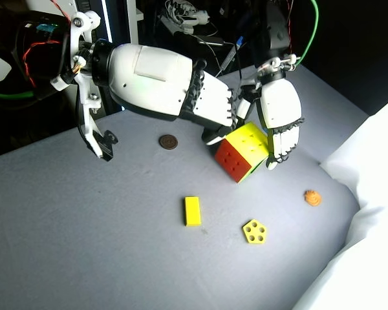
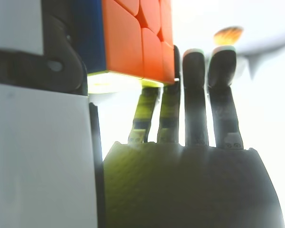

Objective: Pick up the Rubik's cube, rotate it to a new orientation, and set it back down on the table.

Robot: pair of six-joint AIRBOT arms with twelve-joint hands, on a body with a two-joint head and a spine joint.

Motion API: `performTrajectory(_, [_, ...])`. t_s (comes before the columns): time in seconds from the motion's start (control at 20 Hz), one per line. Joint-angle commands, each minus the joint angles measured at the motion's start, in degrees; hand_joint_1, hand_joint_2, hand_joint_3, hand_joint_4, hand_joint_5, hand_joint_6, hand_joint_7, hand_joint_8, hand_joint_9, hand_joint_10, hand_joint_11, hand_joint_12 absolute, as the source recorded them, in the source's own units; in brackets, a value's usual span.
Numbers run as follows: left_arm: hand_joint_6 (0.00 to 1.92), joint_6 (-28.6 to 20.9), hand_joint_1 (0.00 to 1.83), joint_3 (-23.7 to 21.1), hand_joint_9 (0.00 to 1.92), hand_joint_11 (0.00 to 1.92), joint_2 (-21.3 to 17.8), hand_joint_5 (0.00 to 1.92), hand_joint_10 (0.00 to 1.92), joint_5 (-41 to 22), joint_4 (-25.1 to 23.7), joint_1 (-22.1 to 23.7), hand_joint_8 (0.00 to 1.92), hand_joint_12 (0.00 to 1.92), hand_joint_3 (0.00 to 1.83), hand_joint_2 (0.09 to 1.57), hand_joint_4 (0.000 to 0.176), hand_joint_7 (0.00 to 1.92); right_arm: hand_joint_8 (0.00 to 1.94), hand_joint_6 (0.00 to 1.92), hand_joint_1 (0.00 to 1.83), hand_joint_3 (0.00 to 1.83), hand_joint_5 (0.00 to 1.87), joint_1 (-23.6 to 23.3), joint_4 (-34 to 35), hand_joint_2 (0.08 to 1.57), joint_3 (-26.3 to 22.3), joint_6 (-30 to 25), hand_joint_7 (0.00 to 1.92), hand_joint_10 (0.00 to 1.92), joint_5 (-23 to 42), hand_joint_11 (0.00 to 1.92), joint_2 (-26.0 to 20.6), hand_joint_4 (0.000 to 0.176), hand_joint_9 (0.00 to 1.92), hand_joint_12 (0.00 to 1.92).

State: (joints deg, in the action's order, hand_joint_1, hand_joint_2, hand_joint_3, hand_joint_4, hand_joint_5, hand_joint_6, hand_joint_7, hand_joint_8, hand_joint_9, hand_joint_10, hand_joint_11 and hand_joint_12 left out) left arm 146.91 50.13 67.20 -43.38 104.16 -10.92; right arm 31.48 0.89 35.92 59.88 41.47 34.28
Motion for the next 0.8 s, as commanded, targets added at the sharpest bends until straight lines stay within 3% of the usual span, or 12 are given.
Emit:
performTrajectory(0.0, [1.87,-0.3,0.94,-0.31,0.26,0.35,-0.75,0.36,1.92,-0.45,-3.39,1.19,1.91,1.92,0.01,1.47,0.019,0.43,1.2,1.11,0.64,0.0,0.27,-0.38,0.58,1.32,-0.07,-0.03,0.37,1.65,7.23,0.16,-0.31,0.0,0.27,1.92])
performTrajectory(0.25, [1.86,2.28,0.94,-1.62,0.23,0.33,-1.74,0.38,1.92,-0.47,-0.65,4.84,1.92,1.92,0.0,1.48,0.025,0.41,1.19,1.12,0.6,0.0,0.25,0.16,2.75,1.32,-0.07,-0.04,0.37,1.64,12.36,0.15,-0.31,0.0,0.28,1.92])
performTrajectory(0.3, [1.8,2.33,0.95,-1.89,0.22,0.32,-1.85,0.44,1.92,-0.48,-0.42,5.51,1.92,1.92,0.0,1.44,0.0,0.19,1.19,1.12,0.63,0.0,0.26,0.55,2.75,1.31,-0.07,-0.03,0.39,1.64,13.68,0.16,-0.3,0.0,0.3,1.92])
performTrajectory(0.35, [1.9,2.53,1.15,-2.1,0.21,0.3,-1.89,0.14,1.92,-0.48,-0.24,6.01,1.86,1.92,0.0,1.42,0.0,0.39,1.19,1.1,0.62,0.0,0.27,0.77,2.75,1.31,-0.06,-0.01,0.39,1.64,14.1,0.17,-0.31,0.0,0.3,1.92])
performTrajectory(0.4, [1.92,2.97,0.97,-2.29,0.22,0.31,-1.91,0.3,1.92,-0.5,0.42,6.51,1.91,1.92,0.01,1.47,0.002,0.4,1.21,1.01,0.61,0.0,0.29,0.96,2.75,1.31,-0.06,0.07,0.38,1.66,14.12,0.16,-0.31,0.0,0.3,1.92])
performTrajectory(0.45, [1.89,3.12,1.17,-2.45,0.24,0.33,-1.91,0.11,1.92,-0.52,0.78,6.78,1.84,1.92,0.0,1.41,0.0,0.45,1.23,0.73,0.55,0.0,0.24,1.1,2.75,1.33,-0.06,0.12,0.36,1.69,14.14,0.15,-0.31,0.0,0.27,1.92])
performTrajectory(0.5, [1.89,3.12,1.2,-2.79,0.22,0.3,-1.91,0.04,1.92,-0.69,1.21,7.34,1.83,1.92,0.0,1.4,0.0,0.45,1.26,0.43,0.56,0.0,0.24,1.4,2.75,1.33,-0.06,0.15,0.36,1.74,14.37,0.16,-0.3,0.0,0.27,1.92])
performTrajectory(0.55, [1.91,3.12,0.98,-2.96,0.22,0.3,-1.9,0.27,1.92,-0.82,1.44,7.63,1.9,1.92,0.01,1.47,0.003,0.42,1.3,0.25,0.58,0.0,0.27,1.53,2.75,1.32,-0.06,0.16,0.36,1.76,14.67,0.18,-0.3,0.0,0.27,1.92])
performTrajectory(0.6, [1.88,3.12,1.13,-3.18,0.2,0.28,-1.89,0.09,1.92,-1.22,1.73,8.09,1.91,1.92,0.0,1.32,0.0,0.16,1.38,0.12,0.57,0.0,0.25,1.64,2.75,1.31,-0.06,0.17,0.33,1.81,14.95,0.16,-0.3,0.0,0.24,1.92])
performTrajectory(0.65, [1.9,3.12,1.19,-3.36,0.19,0.28,-1.89,0.04,1.92,-1.54,1.87,8.56,1.85,1.92,0.0,1.38,0.0,0.39,1.41,0.06,0.57,0.0,0.25,1.71,2.75,1.31,-0.07,0.21,0.33,1.84,14.99,0.17,-0.29,0.0,0.24,1.92])
performTrajectory(0.7, [1.92,3.13,1.21,-3.46,0.19,0.28,-1.88,0.03,1.92,-1.55,1.9,9.07,1.83,1.92,0.0,1.4,0.0,0.44,1.47,0.04,0.57,0.0,0.24,1.81,2.75,1.31,-0.07,0.39,0.33,1.85,14.99,0.18,-0.29,0.0,0.25,1.92])
performTrajectory(0.75, [1.89,3.13,1.16,-3.56,0.18,0.27,-1.88,0.03,1.92,-1.56,1.9,9.44,1.9,1.92,0.0,1.29,0.0,0.17,1.53,0.02,0.56,0.0,0.24,1.9,2.75,1.3,-0.07,0.5,0.38,1.84,14.99,0.21,-0.29,0.0,0.31,1.92])
